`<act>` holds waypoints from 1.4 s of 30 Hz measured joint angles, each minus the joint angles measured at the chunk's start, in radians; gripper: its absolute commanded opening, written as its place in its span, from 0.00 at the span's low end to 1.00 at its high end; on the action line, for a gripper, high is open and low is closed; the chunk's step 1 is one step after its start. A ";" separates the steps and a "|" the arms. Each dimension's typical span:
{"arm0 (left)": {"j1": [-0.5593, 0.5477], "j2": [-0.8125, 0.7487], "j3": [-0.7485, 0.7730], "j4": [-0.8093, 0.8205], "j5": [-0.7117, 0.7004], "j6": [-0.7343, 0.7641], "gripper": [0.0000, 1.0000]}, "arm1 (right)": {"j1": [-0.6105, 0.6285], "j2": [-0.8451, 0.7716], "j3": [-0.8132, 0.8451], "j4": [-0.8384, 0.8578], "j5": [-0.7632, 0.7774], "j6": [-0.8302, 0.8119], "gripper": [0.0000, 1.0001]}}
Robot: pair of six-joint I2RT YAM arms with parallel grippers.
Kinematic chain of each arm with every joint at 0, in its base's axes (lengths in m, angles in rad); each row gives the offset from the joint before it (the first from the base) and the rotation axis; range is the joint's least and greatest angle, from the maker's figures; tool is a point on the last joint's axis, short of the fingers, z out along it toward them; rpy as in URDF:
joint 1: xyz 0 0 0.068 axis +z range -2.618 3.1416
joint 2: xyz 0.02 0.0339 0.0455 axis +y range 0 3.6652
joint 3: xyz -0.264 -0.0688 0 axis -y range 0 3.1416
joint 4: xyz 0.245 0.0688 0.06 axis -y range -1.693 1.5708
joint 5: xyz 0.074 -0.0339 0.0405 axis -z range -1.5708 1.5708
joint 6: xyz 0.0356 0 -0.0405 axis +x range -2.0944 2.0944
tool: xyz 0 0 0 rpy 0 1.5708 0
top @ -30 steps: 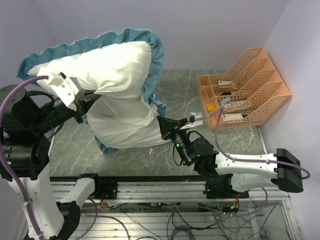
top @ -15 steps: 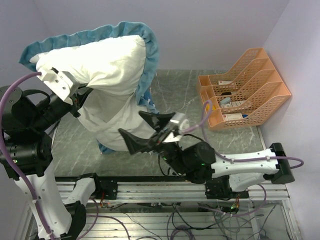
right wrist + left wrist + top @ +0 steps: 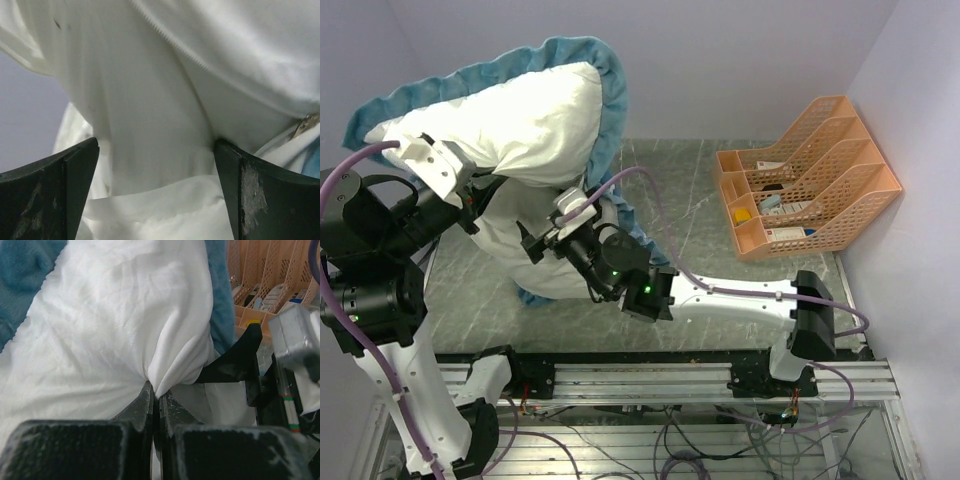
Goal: Remove the pillowcase from the pillow
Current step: Remove the pillow from the pillowcase.
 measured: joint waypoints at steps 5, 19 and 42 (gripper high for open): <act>0.039 0.002 0.000 0.002 0.056 -0.019 0.07 | -0.005 0.063 0.002 0.091 0.066 -0.141 1.00; 0.095 0.019 0.019 0.011 0.146 -0.068 0.07 | -0.022 0.180 0.055 0.385 -0.212 -0.327 1.00; 0.115 0.021 -0.005 0.075 0.194 -0.138 0.07 | -0.145 0.248 0.243 0.433 -0.478 -0.070 0.28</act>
